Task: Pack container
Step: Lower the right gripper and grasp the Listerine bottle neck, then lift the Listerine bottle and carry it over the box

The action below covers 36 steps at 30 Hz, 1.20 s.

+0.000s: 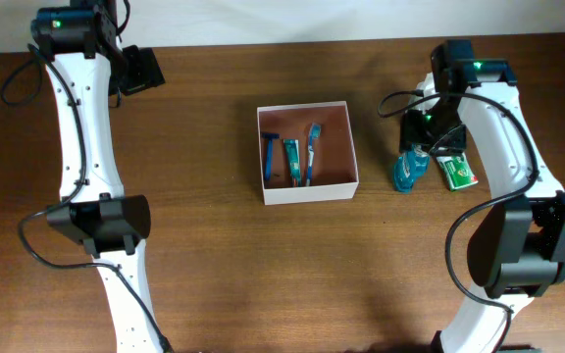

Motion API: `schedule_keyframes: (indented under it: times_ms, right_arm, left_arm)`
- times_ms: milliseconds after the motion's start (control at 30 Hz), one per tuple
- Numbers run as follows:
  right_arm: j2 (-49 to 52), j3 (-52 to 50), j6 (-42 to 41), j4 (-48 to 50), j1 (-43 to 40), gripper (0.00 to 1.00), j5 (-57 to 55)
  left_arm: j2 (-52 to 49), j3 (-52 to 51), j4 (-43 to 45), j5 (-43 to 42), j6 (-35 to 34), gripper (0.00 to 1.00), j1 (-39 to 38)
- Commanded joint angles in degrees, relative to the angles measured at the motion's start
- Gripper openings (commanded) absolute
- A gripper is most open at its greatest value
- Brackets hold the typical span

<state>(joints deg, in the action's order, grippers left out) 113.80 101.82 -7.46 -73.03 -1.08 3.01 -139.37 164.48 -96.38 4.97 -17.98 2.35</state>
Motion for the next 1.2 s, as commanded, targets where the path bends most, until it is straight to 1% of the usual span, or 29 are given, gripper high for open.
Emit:
schedule_keyframes:
  times_ms: [0, 100, 267, 400, 500, 533, 700, 800, 1067, 1167]
  right_arm:
    - [0.6, -0.4, -0.3, 0.2, 0.0, 0.57, -1.4]
    - [0.6, -0.4, -0.3, 0.2, 0.0, 0.55, -1.4]
    - [0.6, -0.4, -0.3, -0.2, 0.0, 0.40, -1.4]
    - [0.6, -0.4, -0.3, -0.3, 0.0, 0.34, -1.4]
    - [0.6, -0.4, -0.3, -0.3, 0.0, 0.25, -1.3]
    - [0.6, -0.3, -0.3, -0.3, 0.0, 0.24, -1.4]
    - [0.6, 0.9, -0.3, -0.9, 0.0, 0.23, -1.3]
    - [0.6, 4.0, -0.3, -2.7, 0.0, 0.21, -1.2]
    - [0.6, 18.9, -0.3, -9.2, 0.0, 0.16, 4.0]
    - [0.6, 25.4, -0.3, -11.8, 0.0, 0.17, 7.0]
  left_arm:
    - [0.6, 0.8, 0.1, 0.5, 0.3, 0.99, 0.3]
    - [0.6, 0.8, 0.1, 0.5, 0.3, 0.99, 0.3]
    - [0.6, 0.8, 0.1, 0.5, 0.3, 0.99, 0.3]
    - [0.6, 0.8, 0.1, 0.5, 0.3, 0.99, 0.3]
    - [0.6, 0.8, 0.1, 0.5, 0.3, 0.99, 0.3]
    - [0.6, 0.8, 0.1, 0.5, 0.3, 1.00, 0.3]
    - [0.6, 0.8, 0.1, 0.5, 0.3, 0.99, 0.3]
    - [0.6, 0.8, 0.1, 0.5, 0.3, 0.99, 0.3]
    - [0.6, 0.8, 0.1, 0.5, 0.3, 0.99, 0.3]
    - [0.6, 0.8, 0.1, 0.5, 0.3, 0.99, 0.3]
